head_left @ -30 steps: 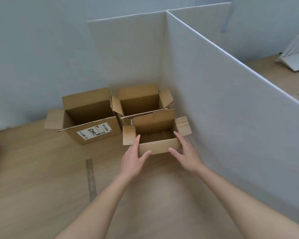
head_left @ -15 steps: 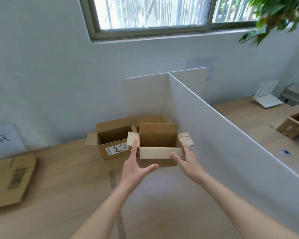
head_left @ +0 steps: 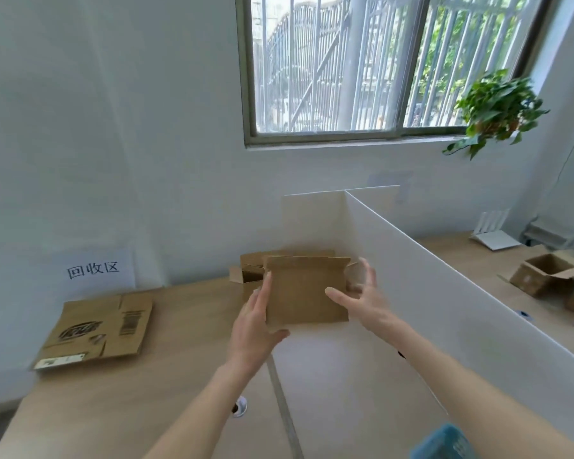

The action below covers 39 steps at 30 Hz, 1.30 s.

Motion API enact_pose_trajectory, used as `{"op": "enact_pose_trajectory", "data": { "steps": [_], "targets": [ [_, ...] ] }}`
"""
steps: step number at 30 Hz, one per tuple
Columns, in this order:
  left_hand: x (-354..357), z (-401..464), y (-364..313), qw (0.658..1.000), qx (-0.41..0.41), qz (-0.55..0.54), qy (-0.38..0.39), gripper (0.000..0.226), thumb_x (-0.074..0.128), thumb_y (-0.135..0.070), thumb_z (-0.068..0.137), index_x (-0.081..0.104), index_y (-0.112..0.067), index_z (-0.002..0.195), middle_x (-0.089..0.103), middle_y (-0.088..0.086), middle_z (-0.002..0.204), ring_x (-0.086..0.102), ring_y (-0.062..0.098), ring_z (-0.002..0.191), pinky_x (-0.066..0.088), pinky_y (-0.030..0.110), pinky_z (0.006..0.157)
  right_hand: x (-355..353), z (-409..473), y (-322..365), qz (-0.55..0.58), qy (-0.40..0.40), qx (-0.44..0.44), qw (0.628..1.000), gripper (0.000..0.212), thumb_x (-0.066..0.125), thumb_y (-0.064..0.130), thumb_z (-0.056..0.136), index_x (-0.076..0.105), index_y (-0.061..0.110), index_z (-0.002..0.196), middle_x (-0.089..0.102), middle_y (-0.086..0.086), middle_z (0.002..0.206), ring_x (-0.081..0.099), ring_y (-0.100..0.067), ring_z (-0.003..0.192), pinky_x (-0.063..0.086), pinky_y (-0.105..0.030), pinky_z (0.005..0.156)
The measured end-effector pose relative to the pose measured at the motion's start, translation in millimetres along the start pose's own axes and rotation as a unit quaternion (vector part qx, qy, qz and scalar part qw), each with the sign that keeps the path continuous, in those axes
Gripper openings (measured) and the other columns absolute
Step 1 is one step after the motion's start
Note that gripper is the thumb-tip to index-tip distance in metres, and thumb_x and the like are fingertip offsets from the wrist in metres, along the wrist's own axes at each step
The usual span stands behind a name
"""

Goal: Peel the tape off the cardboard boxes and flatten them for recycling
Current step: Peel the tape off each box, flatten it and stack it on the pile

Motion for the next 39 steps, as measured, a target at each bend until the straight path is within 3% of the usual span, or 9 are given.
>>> {"op": "enact_pose_trajectory", "data": {
  "steps": [5,10,14,21,24,27,32,35,39],
  "targets": [
    [-33.8,-35.9,12.3,0.998,-0.036,-0.034,-0.042,0.082,0.083,-0.032,0.081,0.043,-0.029,0.152,0.058,-0.003,0.141,0.055,0.021,0.127,0.048,0.040,0.101,29.4,-39.2,9.8,-0.079,0.070,-0.040,0.994,0.112,0.094,0.054,0.046,0.028,0.056,0.136,0.056,0.009,0.140,0.051,-0.012,0.131,0.043,-0.044,0.112],
    [-30.3,-72.0,45.3,0.988,-0.135,-0.074,-0.022,0.067,0.061,-0.058,0.094,0.042,-0.027,0.151,0.066,-0.002,0.113,0.057,0.016,0.099,0.044,0.027,0.079,58.5,-65.3,-15.8,-0.209,0.102,-0.058,0.971,0.090,0.088,0.040,0.075,0.029,0.058,0.140,0.053,0.012,0.133,0.051,-0.013,0.120,0.049,-0.042,0.106],
    [-6.3,-104.4,78.5,0.979,-0.192,-0.071,-0.012,0.062,0.060,-0.060,0.092,0.049,-0.022,0.139,0.063,-0.008,0.096,0.062,0.022,0.095,0.050,0.036,0.078,82.7,-85.7,-60.4,-0.179,0.128,-0.019,0.975,0.080,0.081,0.044,0.082,0.035,0.043,0.148,0.058,0.011,0.129,0.057,-0.009,0.115,0.054,-0.034,0.099],
    [54.9,-171.9,134.7,0.966,-0.241,0.001,0.096,0.103,0.065,-0.073,0.080,0.008,-0.040,0.160,0.067,0.001,0.125,0.063,0.029,0.112,0.053,0.043,0.092,118.2,-131.1,-166.2,-0.167,0.151,0.072,0.972,0.062,0.067,0.049,0.092,0.038,0.041,0.146,0.060,0.016,0.106,0.063,-0.004,0.097,0.050,-0.019,0.075],
    [88.5,-200.9,150.8,0.958,-0.242,0.033,0.151,0.107,0.065,-0.079,0.073,0.001,-0.054,0.155,0.066,-0.001,0.112,0.062,0.027,0.108,0.054,0.042,0.086,129.5,-149.9,-213.5,-0.177,0.151,0.102,0.967,0.066,0.064,0.053,0.093,0.035,0.038,0.151,0.058,0.011,0.113,0.060,-0.005,0.095,0.049,-0.026,0.080],
    [109.6,-219.4,166.7,0.945,-0.277,0.027,0.172,0.094,0.060,-0.080,0.078,0.016,-0.052,0.155,0.053,0.002,0.136,0.051,0.025,0.128,0.047,0.039,0.092,140.5,-157.9,-246.3,-0.143,0.135,0.137,0.971,0.066,0.062,0.058,0.092,0.032,0.047,0.150,0.063,0.007,0.113,0.063,-0.013,0.100,0.053,-0.038,0.093],
    [126.0,-211.1,167.8,0.956,-0.089,0.198,0.200,0.079,0.051,-0.075,0.088,0.035,-0.036,0.154,0.018,0.000,0.165,0.010,0.021,0.154,0.009,0.040,0.126,166.1,-158.6,-273.6,-0.170,0.197,0.093,0.961,0.061,0.055,0.067,0.087,0.042,0.049,0.144,0.055,0.015,0.137,0.056,-0.012,0.121,0.048,-0.039,0.104],
    [147.7,-212.1,155.7,0.942,-0.021,0.172,0.287,0.079,0.039,-0.078,0.091,0.023,-0.039,0.158,0.026,-0.011,0.164,0.018,0.011,0.151,-0.002,0.033,0.126,166.0,-162.8,-284.4,-0.133,0.185,0.098,0.969,0.060,0.056,0.073,0.079,0.049,0.053,0.136,0.058,0.024,0.129,0.061,-0.002,0.105,0.053,-0.034,0.096],
    [159.4,-223.4,151.5,0.932,0.031,0.234,0.276,0.084,0.026,-0.083,0.089,0.027,-0.034,0.158,0.042,-0.013,0.152,0.035,0.011,0.141,0.011,0.035,0.124,162.9,-170.4,-291.8,-0.111,0.201,0.079,0.970,0.051,0.056,0.068,0.087,0.047,0.055,0.136,0.057,0.027,0.128,0.064,0.001,0.097,0.055,-0.034,0.092]
  ]
}}
Point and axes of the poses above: each hand's wrist, its own z-axis towards the middle knuckle, its own x-axis out of the palm, y = z × x, the point moved 4 cm from there along z, towards the middle knuckle
